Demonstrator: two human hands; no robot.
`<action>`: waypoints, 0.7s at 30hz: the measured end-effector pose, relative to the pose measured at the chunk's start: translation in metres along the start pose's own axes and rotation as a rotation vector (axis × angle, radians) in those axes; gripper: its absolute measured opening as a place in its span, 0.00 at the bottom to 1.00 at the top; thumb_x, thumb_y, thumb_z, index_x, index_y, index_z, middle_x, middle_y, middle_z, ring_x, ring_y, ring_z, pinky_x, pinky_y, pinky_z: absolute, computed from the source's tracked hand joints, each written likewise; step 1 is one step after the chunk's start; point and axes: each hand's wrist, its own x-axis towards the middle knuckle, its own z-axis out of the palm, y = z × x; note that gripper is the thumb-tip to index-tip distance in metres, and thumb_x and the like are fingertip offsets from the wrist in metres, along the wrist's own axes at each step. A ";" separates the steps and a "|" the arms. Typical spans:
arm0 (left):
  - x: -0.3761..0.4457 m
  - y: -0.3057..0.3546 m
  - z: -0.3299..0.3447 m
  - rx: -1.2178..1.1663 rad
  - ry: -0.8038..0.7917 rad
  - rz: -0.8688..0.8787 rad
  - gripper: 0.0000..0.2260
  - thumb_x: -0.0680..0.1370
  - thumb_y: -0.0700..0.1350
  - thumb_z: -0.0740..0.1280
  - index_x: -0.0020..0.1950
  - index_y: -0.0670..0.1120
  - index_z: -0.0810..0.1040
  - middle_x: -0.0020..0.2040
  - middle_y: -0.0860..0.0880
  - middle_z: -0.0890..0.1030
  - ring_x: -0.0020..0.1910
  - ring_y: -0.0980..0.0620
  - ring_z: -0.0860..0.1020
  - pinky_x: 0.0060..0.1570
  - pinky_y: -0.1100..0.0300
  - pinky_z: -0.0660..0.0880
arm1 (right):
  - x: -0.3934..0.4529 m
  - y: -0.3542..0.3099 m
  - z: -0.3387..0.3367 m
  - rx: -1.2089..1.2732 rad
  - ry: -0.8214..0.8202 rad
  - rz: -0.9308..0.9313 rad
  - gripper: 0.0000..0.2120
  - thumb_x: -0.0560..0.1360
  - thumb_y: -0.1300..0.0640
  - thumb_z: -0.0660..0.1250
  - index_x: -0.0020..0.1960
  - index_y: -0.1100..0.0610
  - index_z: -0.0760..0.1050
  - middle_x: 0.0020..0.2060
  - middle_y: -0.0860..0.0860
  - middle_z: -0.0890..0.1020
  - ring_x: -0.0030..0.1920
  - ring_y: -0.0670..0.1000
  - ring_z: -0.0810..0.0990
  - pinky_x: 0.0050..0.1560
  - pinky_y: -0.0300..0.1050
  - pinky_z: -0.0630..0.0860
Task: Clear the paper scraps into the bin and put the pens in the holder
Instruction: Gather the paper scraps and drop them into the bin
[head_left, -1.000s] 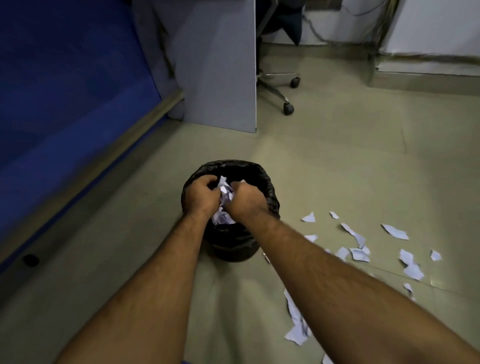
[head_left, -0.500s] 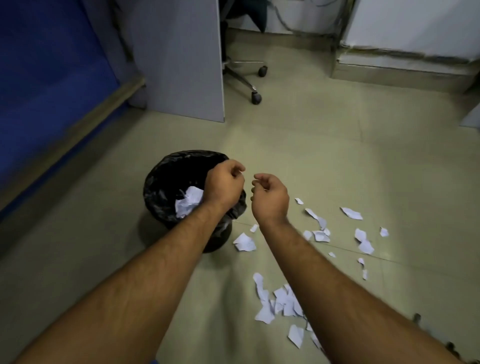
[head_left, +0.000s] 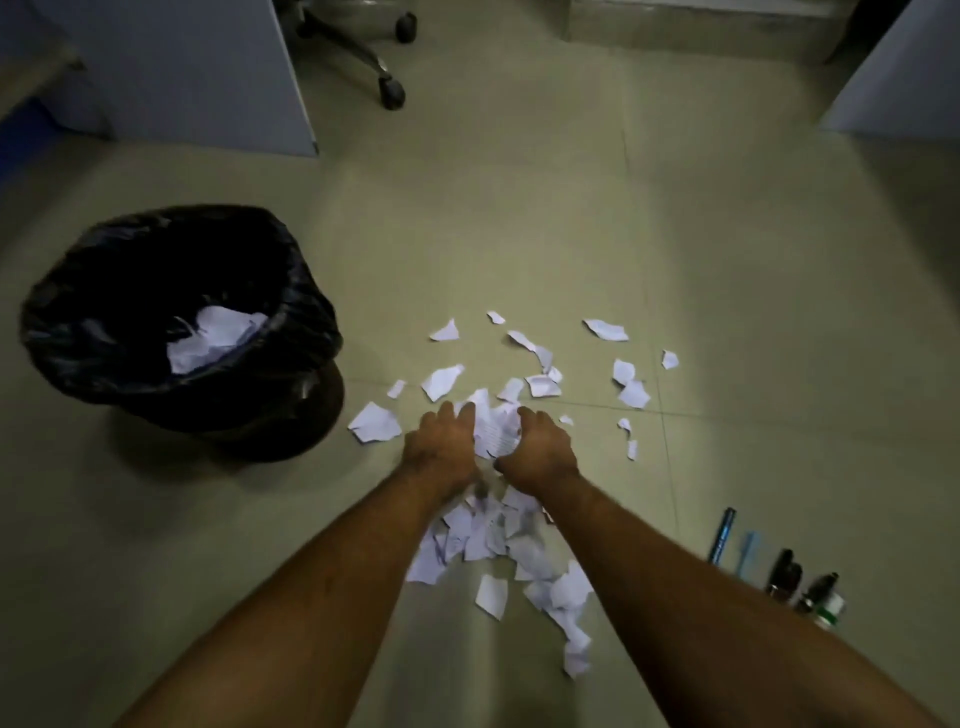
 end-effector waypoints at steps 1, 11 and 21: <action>0.008 -0.003 0.001 0.020 0.028 -0.018 0.35 0.74 0.48 0.68 0.77 0.50 0.55 0.74 0.43 0.61 0.70 0.40 0.66 0.62 0.45 0.72 | 0.005 0.003 0.004 -0.032 -0.017 -0.010 0.31 0.69 0.48 0.71 0.68 0.55 0.68 0.61 0.57 0.75 0.62 0.63 0.75 0.62 0.53 0.73; 0.019 0.001 0.026 -0.011 -0.129 0.205 0.32 0.69 0.62 0.61 0.73 0.56 0.68 0.72 0.43 0.68 0.68 0.39 0.67 0.66 0.44 0.69 | 0.003 0.040 0.018 -0.251 -0.111 -0.188 0.39 0.70 0.39 0.68 0.76 0.47 0.59 0.76 0.56 0.60 0.76 0.63 0.59 0.71 0.64 0.63; -0.045 0.001 0.063 0.227 -0.256 0.183 0.52 0.65 0.66 0.74 0.79 0.56 0.47 0.80 0.45 0.50 0.78 0.37 0.52 0.68 0.41 0.66 | -0.050 0.055 0.029 -0.441 -0.126 -0.310 0.39 0.69 0.36 0.70 0.75 0.47 0.63 0.76 0.58 0.62 0.73 0.63 0.63 0.67 0.59 0.68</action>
